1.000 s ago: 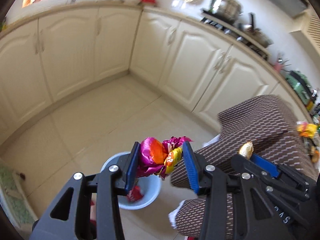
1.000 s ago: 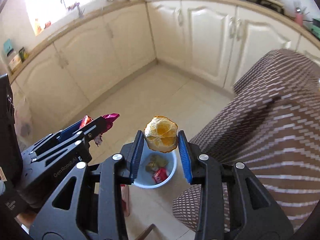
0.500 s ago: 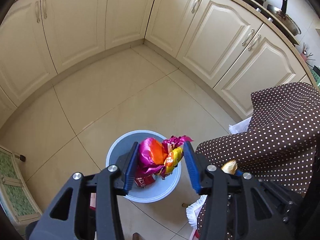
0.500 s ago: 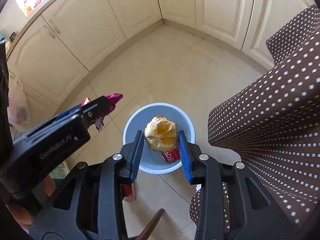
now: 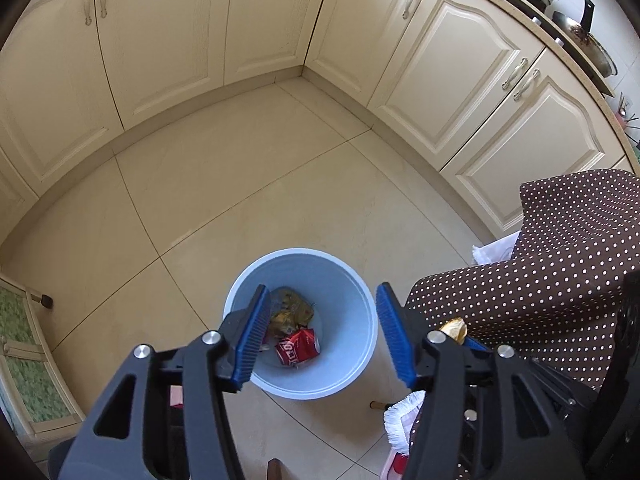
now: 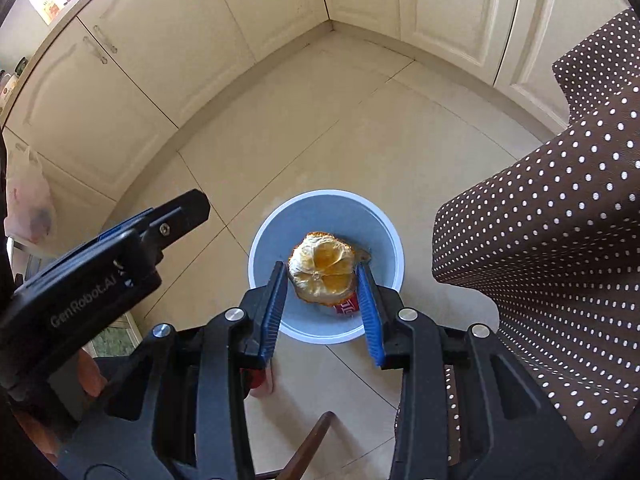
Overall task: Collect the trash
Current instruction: 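Drop the pink wrapper into the bucket while the right tool drops an orange peel, then return both tools to the table and grasp the yellow wrapper with left tool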
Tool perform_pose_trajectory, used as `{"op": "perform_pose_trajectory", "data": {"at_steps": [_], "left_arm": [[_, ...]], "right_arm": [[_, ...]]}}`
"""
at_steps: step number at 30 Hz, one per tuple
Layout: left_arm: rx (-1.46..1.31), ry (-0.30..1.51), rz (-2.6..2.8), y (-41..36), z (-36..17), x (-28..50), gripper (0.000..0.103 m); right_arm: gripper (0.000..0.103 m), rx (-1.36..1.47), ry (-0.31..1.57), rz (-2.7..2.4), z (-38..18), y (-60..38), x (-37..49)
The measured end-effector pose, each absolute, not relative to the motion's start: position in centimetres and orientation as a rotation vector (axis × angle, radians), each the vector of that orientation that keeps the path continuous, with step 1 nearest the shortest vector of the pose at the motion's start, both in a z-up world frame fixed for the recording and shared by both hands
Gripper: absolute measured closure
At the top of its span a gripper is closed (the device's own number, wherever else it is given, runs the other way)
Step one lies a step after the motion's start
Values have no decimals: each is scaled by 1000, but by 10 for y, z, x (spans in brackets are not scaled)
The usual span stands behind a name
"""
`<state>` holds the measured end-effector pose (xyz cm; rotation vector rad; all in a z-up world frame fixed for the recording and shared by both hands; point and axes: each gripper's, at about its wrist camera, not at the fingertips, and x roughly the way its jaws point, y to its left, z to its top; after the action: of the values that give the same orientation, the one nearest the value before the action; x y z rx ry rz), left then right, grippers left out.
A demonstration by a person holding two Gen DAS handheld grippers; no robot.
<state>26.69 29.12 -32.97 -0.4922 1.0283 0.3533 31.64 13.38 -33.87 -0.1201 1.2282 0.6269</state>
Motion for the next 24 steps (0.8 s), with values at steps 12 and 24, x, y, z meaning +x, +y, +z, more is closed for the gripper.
{"op": "perform_pose_trajectory", "data": {"at_steps": [12,24], "left_arm": [[-510,1020,375,299,-325,257,47],[-506,988,378,297,-305,249,47]], "right_arm": [[67,-118,1199,633,-340,149,315],[56,-107,1151,635,-325,141,320]]}}
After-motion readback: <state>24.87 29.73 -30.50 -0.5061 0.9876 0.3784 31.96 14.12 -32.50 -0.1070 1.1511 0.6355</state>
